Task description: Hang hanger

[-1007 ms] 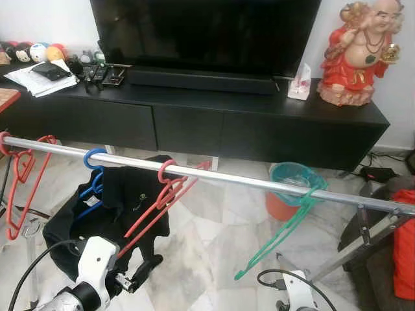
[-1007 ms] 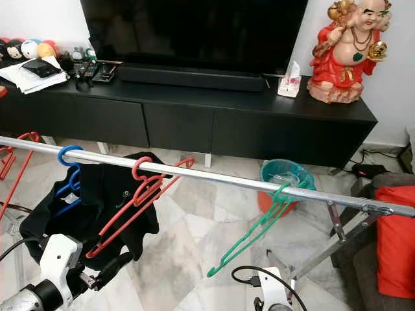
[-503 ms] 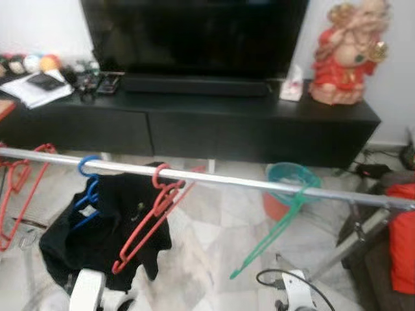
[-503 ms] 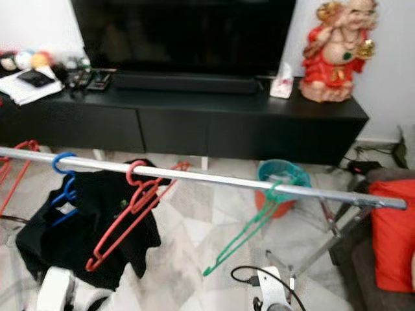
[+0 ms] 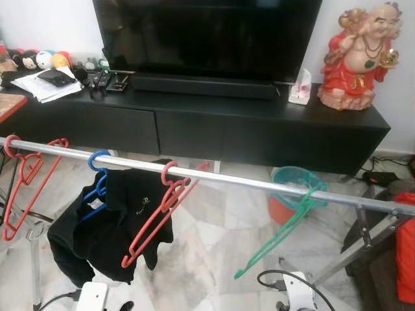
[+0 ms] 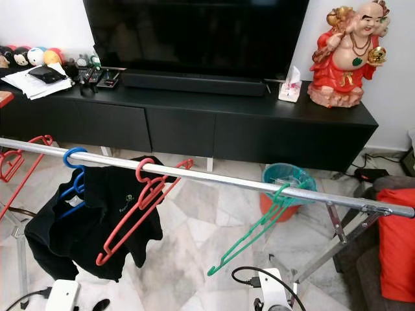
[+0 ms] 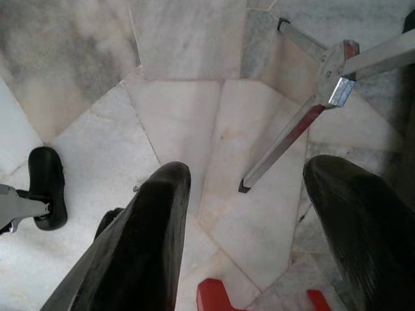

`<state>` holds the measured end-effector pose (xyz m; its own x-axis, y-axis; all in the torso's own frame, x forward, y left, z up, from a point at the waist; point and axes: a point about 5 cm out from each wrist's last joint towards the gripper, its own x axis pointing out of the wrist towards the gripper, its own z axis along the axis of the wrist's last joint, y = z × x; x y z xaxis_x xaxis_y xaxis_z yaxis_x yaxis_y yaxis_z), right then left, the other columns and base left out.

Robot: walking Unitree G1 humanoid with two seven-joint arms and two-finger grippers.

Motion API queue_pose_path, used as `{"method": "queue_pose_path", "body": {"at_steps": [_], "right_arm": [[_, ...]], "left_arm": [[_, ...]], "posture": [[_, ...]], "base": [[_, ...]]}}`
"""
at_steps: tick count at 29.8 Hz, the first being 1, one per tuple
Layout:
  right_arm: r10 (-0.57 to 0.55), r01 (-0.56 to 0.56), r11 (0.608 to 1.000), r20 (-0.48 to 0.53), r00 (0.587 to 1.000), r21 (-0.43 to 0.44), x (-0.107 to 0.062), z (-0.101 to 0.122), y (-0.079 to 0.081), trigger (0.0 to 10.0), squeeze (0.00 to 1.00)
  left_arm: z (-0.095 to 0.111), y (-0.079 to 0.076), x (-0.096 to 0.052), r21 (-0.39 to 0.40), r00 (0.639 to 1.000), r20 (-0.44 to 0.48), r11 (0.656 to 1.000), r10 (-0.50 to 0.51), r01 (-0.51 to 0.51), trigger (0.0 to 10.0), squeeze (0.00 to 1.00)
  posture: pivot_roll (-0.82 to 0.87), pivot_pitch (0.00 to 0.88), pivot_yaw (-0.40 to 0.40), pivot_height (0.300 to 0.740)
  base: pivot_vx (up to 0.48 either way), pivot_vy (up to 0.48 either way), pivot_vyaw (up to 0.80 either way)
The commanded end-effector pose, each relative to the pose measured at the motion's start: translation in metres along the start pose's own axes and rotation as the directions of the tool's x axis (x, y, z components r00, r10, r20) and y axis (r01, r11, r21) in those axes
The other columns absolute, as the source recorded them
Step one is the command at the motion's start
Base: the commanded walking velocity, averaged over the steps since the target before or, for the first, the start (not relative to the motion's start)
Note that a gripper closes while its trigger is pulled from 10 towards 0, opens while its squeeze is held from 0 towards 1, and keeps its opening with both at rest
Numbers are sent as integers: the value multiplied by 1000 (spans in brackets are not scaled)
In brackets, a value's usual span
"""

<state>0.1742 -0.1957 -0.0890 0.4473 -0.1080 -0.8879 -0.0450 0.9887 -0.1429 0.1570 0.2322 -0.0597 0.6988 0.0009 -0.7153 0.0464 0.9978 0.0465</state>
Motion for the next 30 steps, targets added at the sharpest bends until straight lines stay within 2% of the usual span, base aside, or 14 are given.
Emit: {"method": "queue_pose_path", "body": {"at_steps": [1, 9, 13, 21, 30], "right_arm": [[-8, 8, 1000, -2, 1000, 20, 0, 0, -1, 10000, 0], [-12, 12, 1000, -2, 1000, 28, 0, 0, -1, 10000, 0], [-14, 14, 999, 1, 1000, 40, 0, 0, -1, 10000, 0], [-22, 22, 998, -1, 1000, 54, 0, 0, -2, 10000, 0], [-23, 23, 998, 0, 1000, 51, 0, 0, -2, 10000, 0]], "left_arm": [[-1, -6, 9, -3, 1000, -28, 1000, 13, -13, 10000, 0], [7, -9, 25, -17, 993, -90, 997, 73, -75, 10000, 0], [7, -17, 30, -6, 988, -136, 997, 71, -72, 10000, 0], [4, -26, 32, 1, 986, -157, 999, 49, -50, 10000, 0], [-14, -23, 25, -4, 975, -211, 998, 64, -66, 10000, 0]], "posture": [[50, 0, -22, 740], [41, 0, -25, 740], [33, 0, -22, 740], [21, 0, -18, 740], [25, 0, -18, 740]], "base": [[0, 0, 0], [0, 0, 0], [0, 0, 0], [0, 250, 0], [0, 293, 0]]}}
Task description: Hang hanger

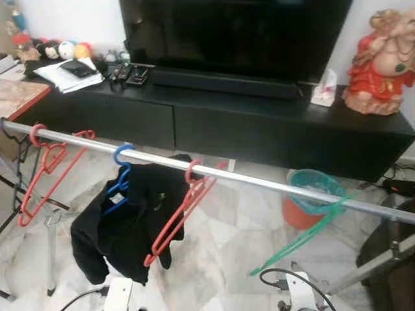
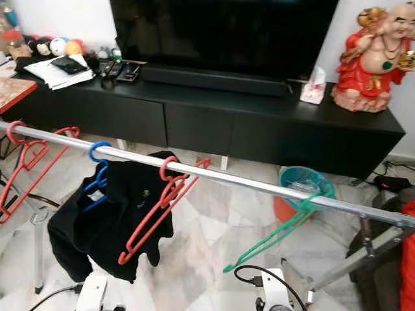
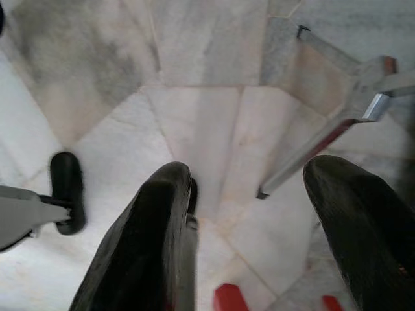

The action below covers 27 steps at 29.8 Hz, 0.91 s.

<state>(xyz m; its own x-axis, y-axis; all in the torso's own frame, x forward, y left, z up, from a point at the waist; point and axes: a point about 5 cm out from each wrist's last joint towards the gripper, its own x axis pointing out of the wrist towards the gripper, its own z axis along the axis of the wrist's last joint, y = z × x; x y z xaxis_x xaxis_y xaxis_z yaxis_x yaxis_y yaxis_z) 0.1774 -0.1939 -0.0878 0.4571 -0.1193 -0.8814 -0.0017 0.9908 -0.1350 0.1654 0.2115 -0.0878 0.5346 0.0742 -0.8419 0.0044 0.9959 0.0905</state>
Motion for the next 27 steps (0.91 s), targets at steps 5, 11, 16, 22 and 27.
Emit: {"method": "queue_pose_path", "body": {"at_steps": [5, 11, 16, 22, 27], "right_arm": [[-10, 10, 1000, -9, 1000, 7, 0, -3, -3, 10000, 0], [-14, 14, 1000, -9, 1000, 12, 0, -3, -2, 10000, 0], [-16, 16, 1000, -8, 1000, 15, 0, -3, -2, 10000, 0], [-18, 18, 1000, -7, 1000, 16, 0, -3, -2, 10000, 0], [-19, 19, 1000, -7, 1000, 16, 0, -3, -2, 10000, 0]], "left_arm": [[-5, -2, -1, -6, 1000, -7, 1000, 1, -1, 10000, 0], [-4, -4, 0, -1, 1000, -5, 1000, -9, 9, 10000, 0], [-3, -4, 0, 1, 1000, -5, 1000, -10, 10, 10000, 0], [-3, 4, 0, 2, 1000, -10, 1000, 3, -3, 10000, 0], [-5, 4, -1, -1, 1000, -16, 1000, 9, -9, 10000, 0]], "posture": [[28, 0, -19, 740], [29, 0, -18, 740], [28, 0, -16, 740], [30, 0, -15, 740], [30, 0, -15, 740]], "base": [[0, 294, 0], [0, 292, 0], [0, 292, 0], [0, 291, 0], [0, 286, 0]]}}
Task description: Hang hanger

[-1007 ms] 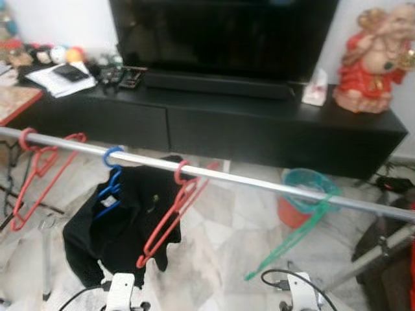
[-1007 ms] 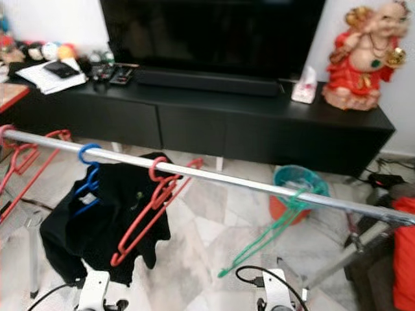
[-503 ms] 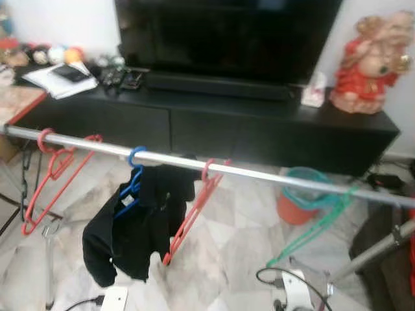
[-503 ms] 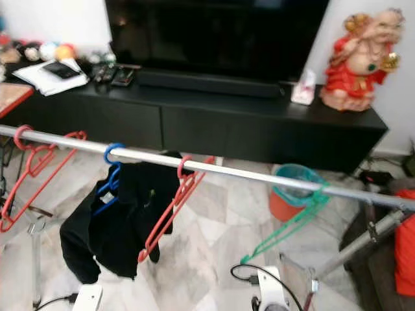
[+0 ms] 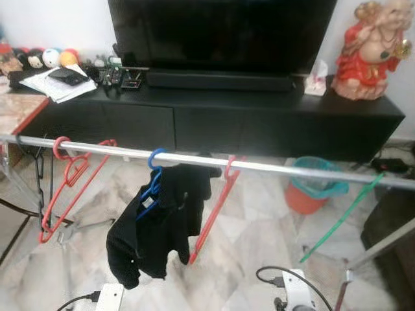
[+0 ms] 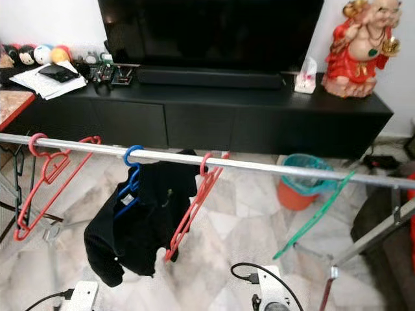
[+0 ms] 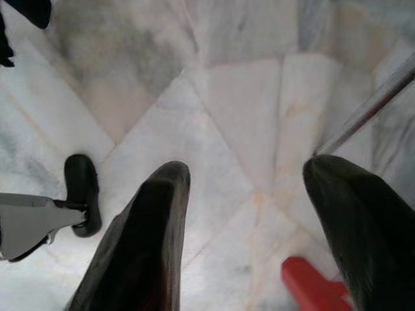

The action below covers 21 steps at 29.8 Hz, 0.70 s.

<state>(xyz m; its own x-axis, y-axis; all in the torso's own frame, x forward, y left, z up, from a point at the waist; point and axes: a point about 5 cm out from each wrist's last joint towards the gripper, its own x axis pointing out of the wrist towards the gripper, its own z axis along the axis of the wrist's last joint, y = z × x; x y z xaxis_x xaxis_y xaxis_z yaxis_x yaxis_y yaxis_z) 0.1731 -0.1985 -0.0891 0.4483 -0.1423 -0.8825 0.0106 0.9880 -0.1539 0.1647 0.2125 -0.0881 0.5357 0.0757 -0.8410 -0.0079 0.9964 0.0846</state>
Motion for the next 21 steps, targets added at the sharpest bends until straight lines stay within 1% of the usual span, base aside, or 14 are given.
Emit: {"method": "queue_pose_path", "body": {"at_steps": [1, 6, 21], "right_arm": [[4, -4, 1000, 3, 1000, 14, 0, 2, 2, 10000, 0], [5, -5, 1000, 3, 1000, 13, 0, 2, 2, 10000, 0], [7, -7, 1000, 3, 1000, 13, 0, 2, 3, 10000, 0]], "left_arm": [[-4, 3, -1, 12, 1000, -17, 1000, 7, -7, 10000, 0], [-5, 2, -1, 10, 1000, -20, 1000, 7, -7, 10000, 0], [-1, 0, 0, 23, 1000, -3, 1000, 0, 0, 10000, 0]], "posture": [[30, 0, -15, 740], [30, 0, -15, 740], [36, 0, -14, 740]], "base": [[0, 285, 0], [0, 274, 0], [0, 0, 0]]}}
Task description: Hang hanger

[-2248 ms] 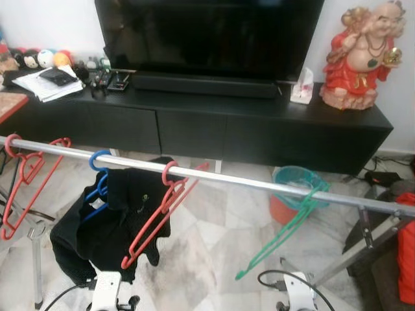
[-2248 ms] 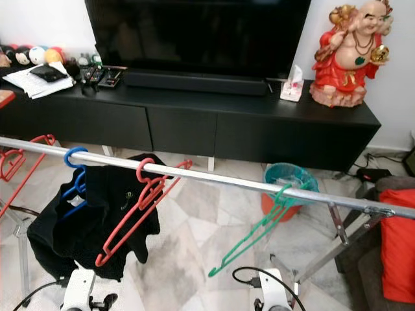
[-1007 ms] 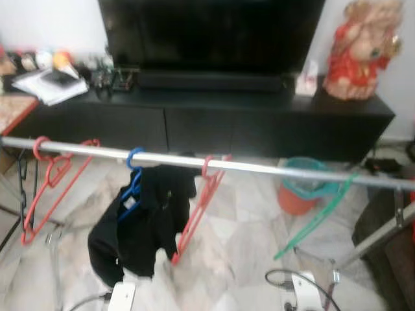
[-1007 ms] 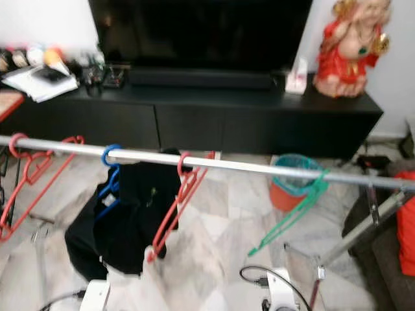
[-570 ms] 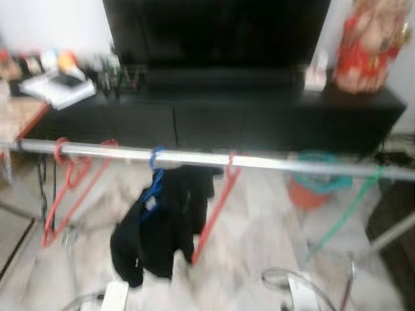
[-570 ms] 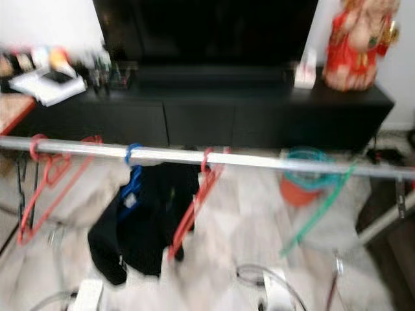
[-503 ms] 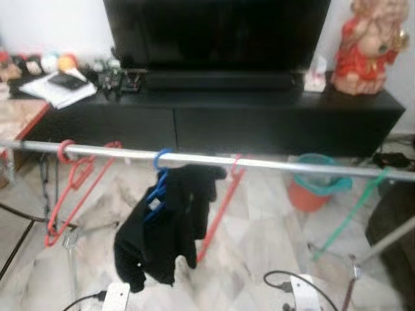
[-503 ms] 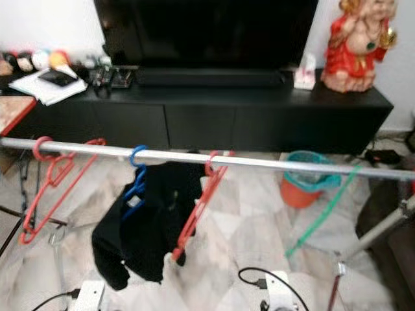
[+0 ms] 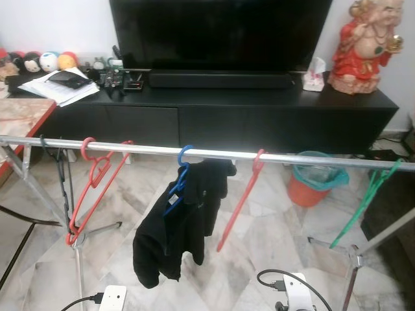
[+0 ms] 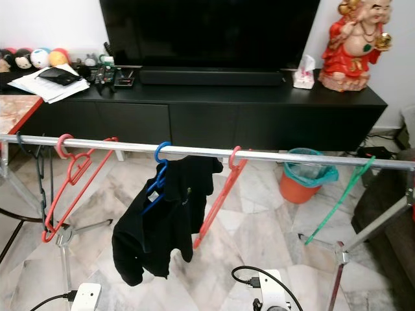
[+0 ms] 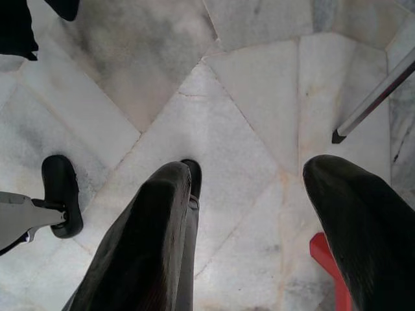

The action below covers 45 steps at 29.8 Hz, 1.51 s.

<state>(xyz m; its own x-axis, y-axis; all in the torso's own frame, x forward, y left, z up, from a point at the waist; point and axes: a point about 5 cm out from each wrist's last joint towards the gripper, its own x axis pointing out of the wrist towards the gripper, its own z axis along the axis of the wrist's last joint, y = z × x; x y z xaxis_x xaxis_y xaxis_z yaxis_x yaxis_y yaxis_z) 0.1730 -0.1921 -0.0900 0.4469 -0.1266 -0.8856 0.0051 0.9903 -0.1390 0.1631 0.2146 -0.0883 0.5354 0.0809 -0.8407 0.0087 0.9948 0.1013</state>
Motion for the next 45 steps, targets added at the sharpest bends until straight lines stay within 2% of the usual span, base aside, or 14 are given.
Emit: {"method": "queue_pose_path", "body": {"at_steps": [1, 10, 45], "right_arm": [[-9, 9, 1000, 6, 1000, 12, 0, 2, -3, 10000, 0], [-12, 11, 1000, 14, 1000, 22, 0, 2, -3, 10000, 0], [-16, 16, 1000, 14, 1000, 21, 0, 2, -3, 10000, 0]], "left_arm": [[1, -2, 0, 0, 1000, -1, 1000, -4, 4, 10000, 0], [5, -2, 1, -9, 1000, 13, 1000, -6, 6, 10000, 0], [9, -3, 2, -11, 999, 32, 1000, -8, 8, 10000, 0]], "posture": [[36, 0, -14, 740], [37, 0, -13, 740], [37, 0, -13, 740]], "base": [[0, 0, 0], [-27, 0, 0], [-299, 0, 0]]}}
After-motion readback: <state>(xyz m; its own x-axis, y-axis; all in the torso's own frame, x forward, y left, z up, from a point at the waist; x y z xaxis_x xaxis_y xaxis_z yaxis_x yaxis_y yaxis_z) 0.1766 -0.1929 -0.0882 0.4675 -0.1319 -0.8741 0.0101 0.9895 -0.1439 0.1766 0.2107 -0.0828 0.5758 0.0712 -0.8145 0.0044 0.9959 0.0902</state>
